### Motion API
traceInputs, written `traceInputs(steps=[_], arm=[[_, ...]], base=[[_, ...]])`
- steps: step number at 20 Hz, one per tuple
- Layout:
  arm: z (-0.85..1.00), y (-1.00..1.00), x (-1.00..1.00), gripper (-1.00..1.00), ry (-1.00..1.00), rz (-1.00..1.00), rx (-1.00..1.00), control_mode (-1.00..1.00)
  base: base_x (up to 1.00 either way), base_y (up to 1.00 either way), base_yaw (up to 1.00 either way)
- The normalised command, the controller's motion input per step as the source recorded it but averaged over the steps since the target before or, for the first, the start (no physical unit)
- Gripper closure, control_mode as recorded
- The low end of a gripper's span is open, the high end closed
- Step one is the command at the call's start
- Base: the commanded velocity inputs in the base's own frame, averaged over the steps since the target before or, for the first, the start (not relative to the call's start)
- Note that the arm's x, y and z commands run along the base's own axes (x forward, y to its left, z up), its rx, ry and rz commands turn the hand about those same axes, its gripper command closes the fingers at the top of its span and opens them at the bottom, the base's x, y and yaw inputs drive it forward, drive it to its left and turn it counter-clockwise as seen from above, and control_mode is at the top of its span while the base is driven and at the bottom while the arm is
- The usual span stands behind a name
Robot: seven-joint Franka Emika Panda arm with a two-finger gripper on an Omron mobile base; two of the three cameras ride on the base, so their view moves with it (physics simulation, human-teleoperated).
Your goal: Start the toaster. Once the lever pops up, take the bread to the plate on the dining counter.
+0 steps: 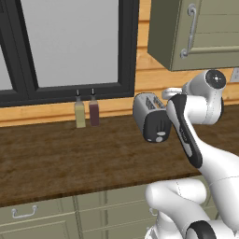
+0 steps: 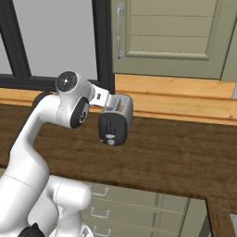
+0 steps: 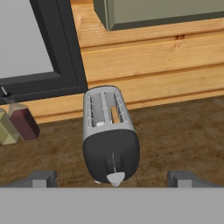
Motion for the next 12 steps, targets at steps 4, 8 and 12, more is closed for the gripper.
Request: traceInputs(steps=[4, 8, 12], arm=[[0.00, 0.00, 0.00, -1.00, 0.00, 0.00, 0.00, -1.00], [0.00, 0.00, 0.00, -1.00, 0.00, 0.00, 0.00, -1.00], [0.00, 0.00, 0.00, -1.00, 0.00, 0.00, 0.00, -1.00]], base=[[0.00, 0.00, 0.00], [0.00, 0.00, 0.00], [0.00, 0.00, 0.00]])
